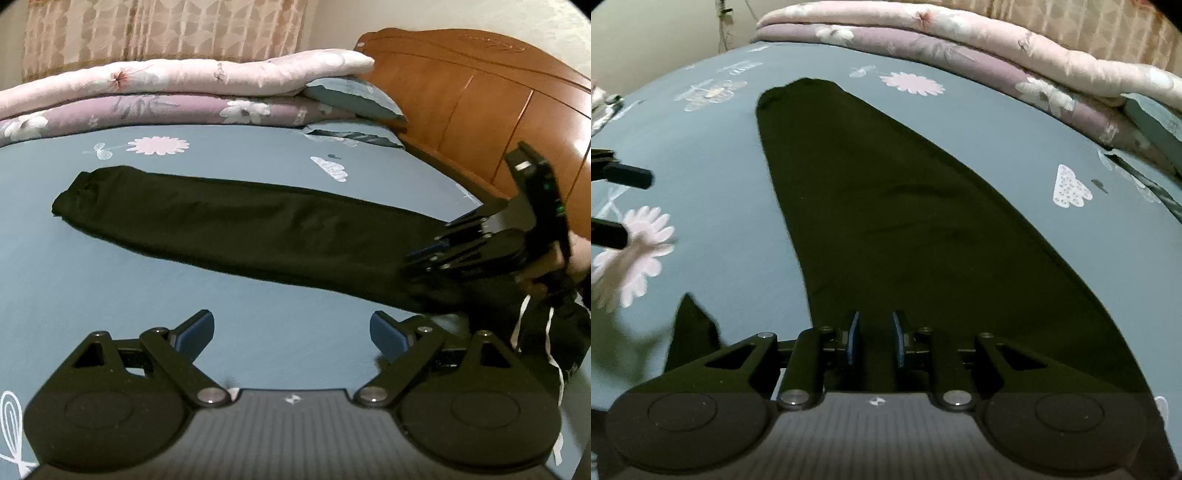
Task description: Fold clothes
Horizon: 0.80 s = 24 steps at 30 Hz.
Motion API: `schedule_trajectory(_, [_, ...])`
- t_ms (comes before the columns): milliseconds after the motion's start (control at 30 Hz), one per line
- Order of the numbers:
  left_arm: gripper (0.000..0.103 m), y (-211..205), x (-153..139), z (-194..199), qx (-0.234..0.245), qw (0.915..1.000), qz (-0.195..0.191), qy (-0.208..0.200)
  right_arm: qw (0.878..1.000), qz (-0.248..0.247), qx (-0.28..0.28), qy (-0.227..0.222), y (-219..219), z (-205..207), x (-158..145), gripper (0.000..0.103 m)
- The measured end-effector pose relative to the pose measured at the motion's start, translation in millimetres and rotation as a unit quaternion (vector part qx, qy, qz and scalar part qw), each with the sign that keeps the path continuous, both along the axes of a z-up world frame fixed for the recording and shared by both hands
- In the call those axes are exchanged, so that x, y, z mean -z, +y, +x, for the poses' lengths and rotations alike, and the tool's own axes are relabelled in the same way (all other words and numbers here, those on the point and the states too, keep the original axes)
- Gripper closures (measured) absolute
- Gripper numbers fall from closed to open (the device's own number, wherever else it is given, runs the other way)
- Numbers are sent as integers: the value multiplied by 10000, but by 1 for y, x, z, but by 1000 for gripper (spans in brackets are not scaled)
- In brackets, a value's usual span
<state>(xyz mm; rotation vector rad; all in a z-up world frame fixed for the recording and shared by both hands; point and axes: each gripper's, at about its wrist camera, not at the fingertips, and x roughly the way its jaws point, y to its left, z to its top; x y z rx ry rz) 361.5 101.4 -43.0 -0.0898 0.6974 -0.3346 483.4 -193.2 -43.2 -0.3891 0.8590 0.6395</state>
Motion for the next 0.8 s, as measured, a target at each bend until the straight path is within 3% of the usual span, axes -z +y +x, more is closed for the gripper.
schedule_trajectory(67, [12, 2, 2, 3, -47, 10000, 8, 61, 9996, -220, 50, 172, 8, 9, 16, 71])
schedule_trajectory(133, [12, 6, 4, 5, -149, 9998, 29, 141, 9994, -301, -10, 174, 12, 10, 20, 71])
schedule_trajectory(300, [12, 20, 9, 9, -360, 9990, -73, 260, 9995, -183, -254, -102, 19, 19, -21, 71])
schedule_trajectory(500, [12, 47, 7, 9, -598, 9980, -150, 133, 9976, 65, -543, -435, 58, 67, -60, 71])
schedule_trajectory(633, [11, 75, 9, 20, -862, 9937, -698, -137, 9965, 180, -670, -456, 100, 121, -68, 69])
schedule_trajectory(800, [12, 104, 13, 51, -622, 9858, -1434, 617, 9945, 359, -900, -395, 154, 172, -63, 66])
